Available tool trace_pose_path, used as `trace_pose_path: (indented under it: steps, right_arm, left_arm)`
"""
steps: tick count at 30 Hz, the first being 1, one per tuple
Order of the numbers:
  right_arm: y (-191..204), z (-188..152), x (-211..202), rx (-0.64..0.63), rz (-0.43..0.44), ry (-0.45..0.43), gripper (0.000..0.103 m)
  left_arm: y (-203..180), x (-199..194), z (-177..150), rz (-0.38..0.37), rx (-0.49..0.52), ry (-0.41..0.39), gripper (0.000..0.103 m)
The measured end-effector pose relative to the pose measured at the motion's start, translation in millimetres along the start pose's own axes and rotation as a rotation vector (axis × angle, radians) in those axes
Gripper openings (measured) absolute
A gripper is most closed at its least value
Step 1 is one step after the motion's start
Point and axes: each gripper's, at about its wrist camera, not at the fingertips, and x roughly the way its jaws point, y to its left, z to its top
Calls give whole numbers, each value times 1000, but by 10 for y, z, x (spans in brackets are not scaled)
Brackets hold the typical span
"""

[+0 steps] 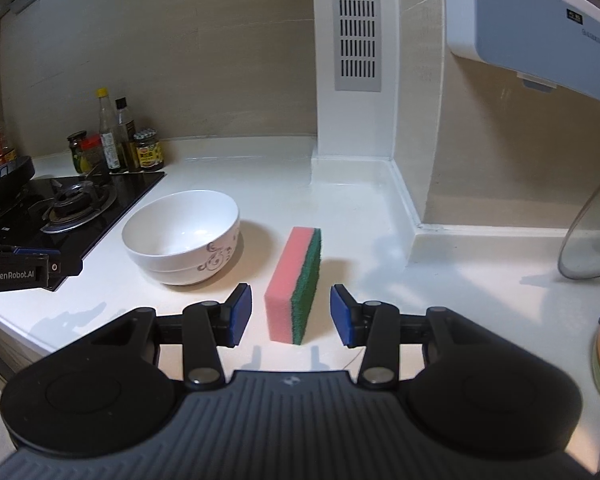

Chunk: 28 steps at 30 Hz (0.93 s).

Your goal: Clean bowl

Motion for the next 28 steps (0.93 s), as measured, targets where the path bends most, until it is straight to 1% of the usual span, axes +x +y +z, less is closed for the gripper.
trace_pose_path:
  steps: [3, 13, 17, 28]
  right_arm:
    - [36, 0, 20, -12, 6, 11, 39]
    - [83, 17, -5, -23, 3, 7, 39]
    - [74, 8, 8, -20, 3, 15, 39]
    - [88, -29, 43, -21, 14, 27, 39]
  left_arm:
    - [36, -15, -8, -5, -5, -3, 32]
    - [69, -8, 12, -40, -28, -2, 32]
    - [54, -2, 7, -24, -23, 1, 32]
    - [21, 34, -25, -39, -33, 16, 32]
